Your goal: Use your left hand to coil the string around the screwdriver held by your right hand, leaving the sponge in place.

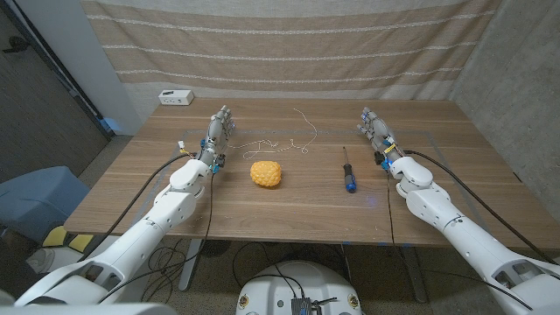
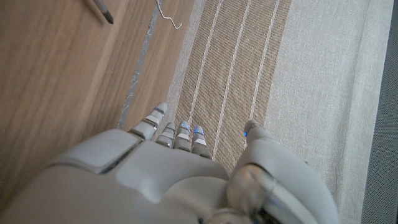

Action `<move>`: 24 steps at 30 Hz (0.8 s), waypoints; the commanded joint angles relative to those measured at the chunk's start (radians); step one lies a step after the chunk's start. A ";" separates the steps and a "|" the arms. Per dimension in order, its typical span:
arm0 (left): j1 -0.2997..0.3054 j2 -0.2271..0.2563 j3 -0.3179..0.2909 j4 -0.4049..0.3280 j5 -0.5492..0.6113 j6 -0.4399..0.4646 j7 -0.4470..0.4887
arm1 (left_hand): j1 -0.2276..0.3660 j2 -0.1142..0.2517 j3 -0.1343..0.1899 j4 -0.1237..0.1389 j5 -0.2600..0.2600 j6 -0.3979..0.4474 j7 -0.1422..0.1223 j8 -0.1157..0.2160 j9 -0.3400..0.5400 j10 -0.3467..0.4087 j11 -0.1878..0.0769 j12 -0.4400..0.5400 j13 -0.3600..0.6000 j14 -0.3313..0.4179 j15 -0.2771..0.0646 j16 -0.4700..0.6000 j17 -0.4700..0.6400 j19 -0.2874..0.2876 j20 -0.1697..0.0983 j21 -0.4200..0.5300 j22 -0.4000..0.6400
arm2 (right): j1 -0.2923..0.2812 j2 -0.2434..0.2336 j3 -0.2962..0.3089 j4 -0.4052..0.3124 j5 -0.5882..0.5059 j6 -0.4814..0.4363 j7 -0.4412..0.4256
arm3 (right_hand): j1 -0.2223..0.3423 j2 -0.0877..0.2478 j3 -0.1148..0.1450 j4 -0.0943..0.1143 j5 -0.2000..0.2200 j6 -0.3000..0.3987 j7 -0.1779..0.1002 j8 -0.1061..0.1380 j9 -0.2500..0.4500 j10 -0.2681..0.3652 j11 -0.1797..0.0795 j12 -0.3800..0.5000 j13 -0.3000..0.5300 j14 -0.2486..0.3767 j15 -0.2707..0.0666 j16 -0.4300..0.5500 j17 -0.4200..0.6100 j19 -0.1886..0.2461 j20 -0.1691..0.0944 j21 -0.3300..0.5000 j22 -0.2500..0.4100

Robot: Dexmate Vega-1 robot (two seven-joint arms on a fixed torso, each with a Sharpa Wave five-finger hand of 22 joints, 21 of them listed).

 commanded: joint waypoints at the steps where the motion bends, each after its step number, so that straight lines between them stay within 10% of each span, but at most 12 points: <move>1: 0.004 0.023 0.013 -0.019 0.110 -0.022 0.098 | 0.013 0.068 0.006 -0.007 0.009 -0.171 0.001 0.020 0.005 -0.208 -0.015 0.018 0.004 -0.224 0.001 0.018 0.002 -0.067 -0.002 0.017 0.000 | -0.012 -0.021 -0.009 -0.033 -0.038 -0.030 -0.045 | 0.030 -0.011 0.009 -0.024 0.000 -0.005 0.010 0.006 0.004 0.000 0.015 0.004 0.003 0.005 0.013 0.008 0.001 0.011 0.012 0.006 0.005; 11: 0.021 0.084 0.022 -0.117 0.309 0.061 0.308 | 0.082 0.047 0.022 -0.074 -0.006 -0.015 -0.041 0.033 0.007 -0.041 -0.011 0.048 0.007 -0.017 0.021 0.034 0.000 0.055 0.064 0.038 -0.002 | -0.018 -0.030 -0.024 -0.057 -0.088 -0.038 -0.090 | 0.085 -0.029 0.028 -0.087 -0.022 0.017 0.018 0.013 0.005 0.038 0.030 0.011 0.004 0.044 0.032 0.017 0.000 0.045 0.034 0.014 0.006; 17: 0.023 0.103 0.025 -0.168 0.430 0.121 0.431 | 0.145 0.034 0.038 -0.143 -0.032 0.057 -0.043 0.031 0.008 0.069 0.042 0.065 0.009 0.097 0.016 0.034 -0.001 0.129 0.070 0.050 -0.002 | -0.020 -0.027 -0.026 -0.060 -0.095 -0.043 -0.102 | 0.094 -0.031 0.031 -0.099 -0.026 0.028 0.018 0.016 0.005 0.045 0.033 0.012 0.004 0.050 0.034 0.017 0.000 0.049 0.037 0.014 0.006; 24: 0.029 0.116 0.028 -0.229 0.571 0.232 0.576 | 0.206 0.026 0.055 -0.211 -0.059 0.114 -0.046 0.031 0.009 0.141 0.037 0.070 0.013 0.173 0.023 0.032 0.002 0.187 0.132 0.060 0.001 | -0.029 -0.030 -0.025 -0.073 -0.106 -0.053 -0.126 | 0.103 -0.033 0.034 -0.111 -0.030 0.039 0.014 0.019 0.005 0.054 0.038 0.013 0.005 0.057 0.036 0.018 0.000 0.056 0.038 0.016 0.006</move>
